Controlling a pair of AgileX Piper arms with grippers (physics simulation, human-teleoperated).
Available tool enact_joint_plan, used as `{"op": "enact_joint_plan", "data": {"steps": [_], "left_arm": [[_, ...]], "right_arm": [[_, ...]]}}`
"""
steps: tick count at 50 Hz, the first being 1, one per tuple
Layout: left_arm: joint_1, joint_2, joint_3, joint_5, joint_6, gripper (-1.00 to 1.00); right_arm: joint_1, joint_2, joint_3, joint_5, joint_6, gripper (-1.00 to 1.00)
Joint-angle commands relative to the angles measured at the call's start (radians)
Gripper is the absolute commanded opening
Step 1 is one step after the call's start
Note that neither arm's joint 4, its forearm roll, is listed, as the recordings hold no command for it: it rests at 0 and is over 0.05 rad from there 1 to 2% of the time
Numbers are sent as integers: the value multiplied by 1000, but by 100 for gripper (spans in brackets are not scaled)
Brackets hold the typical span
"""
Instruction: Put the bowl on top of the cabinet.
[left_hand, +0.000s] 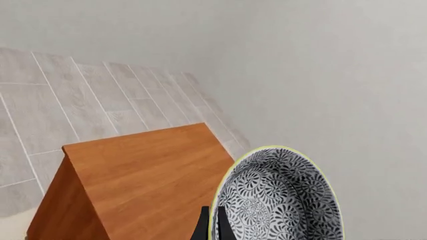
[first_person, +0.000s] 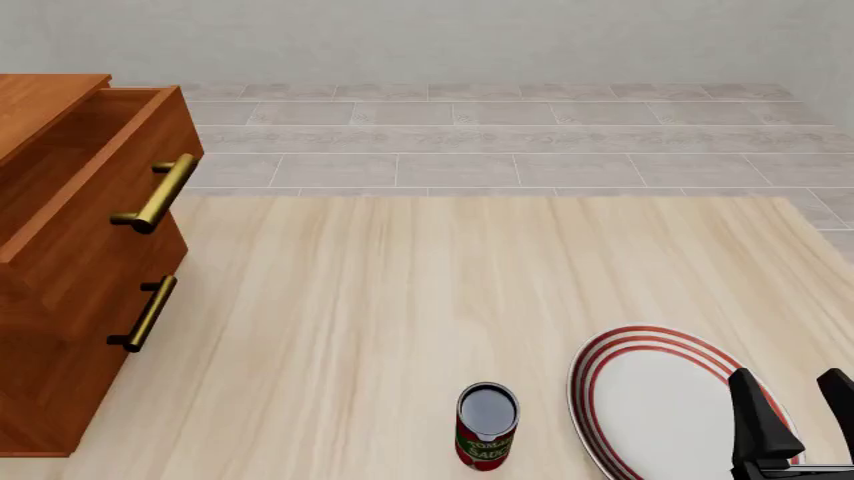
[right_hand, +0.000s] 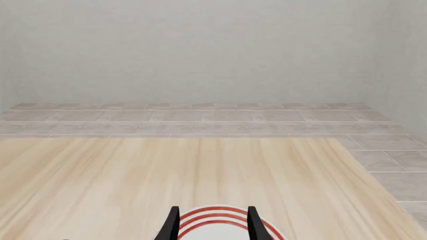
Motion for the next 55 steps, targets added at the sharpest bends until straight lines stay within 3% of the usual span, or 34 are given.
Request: {"op": "enact_joint_plan", "data": {"steps": [1,55], "left_arm": [[-11,25,-11,-8,6,-100],[28,161,-35,-48,40,-100]], "right_arm": [[0,0,0,0,0,100],[0,0,0,0,0,100]]}}
